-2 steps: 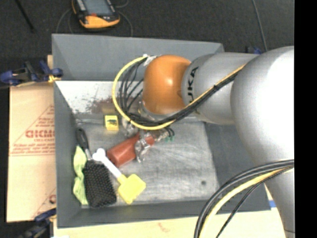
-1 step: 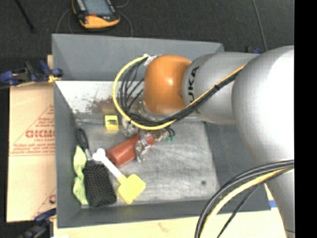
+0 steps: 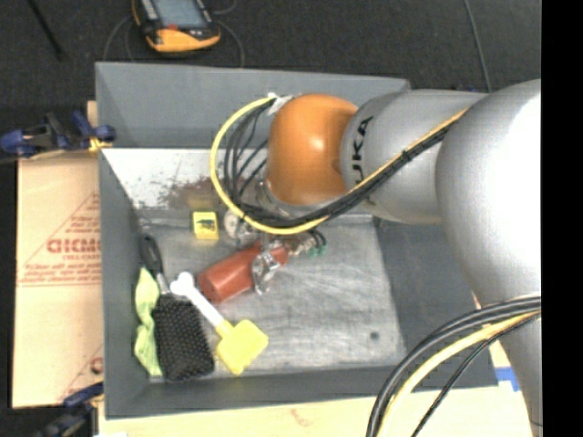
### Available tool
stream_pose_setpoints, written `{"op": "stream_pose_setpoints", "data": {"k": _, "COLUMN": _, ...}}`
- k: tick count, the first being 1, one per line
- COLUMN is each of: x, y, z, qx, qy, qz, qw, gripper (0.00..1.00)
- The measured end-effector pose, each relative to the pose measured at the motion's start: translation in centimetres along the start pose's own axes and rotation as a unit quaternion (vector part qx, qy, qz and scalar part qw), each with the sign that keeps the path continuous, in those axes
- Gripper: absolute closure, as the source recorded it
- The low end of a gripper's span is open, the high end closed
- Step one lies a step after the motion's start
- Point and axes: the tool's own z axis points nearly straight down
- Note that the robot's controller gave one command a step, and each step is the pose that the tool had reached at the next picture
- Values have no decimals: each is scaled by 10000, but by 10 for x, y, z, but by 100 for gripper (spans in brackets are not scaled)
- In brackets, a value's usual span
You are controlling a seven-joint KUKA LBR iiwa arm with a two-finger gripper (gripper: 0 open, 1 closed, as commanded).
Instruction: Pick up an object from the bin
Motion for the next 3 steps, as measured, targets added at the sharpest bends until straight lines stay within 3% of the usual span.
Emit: {"op": "stream_pose_setpoints", "data": {"k": 3, "x": -2, "y": -1, "z": -60, "qx": 17, "qy": -20, "qz": 16, "qw": 10000, "gripper": 100}}
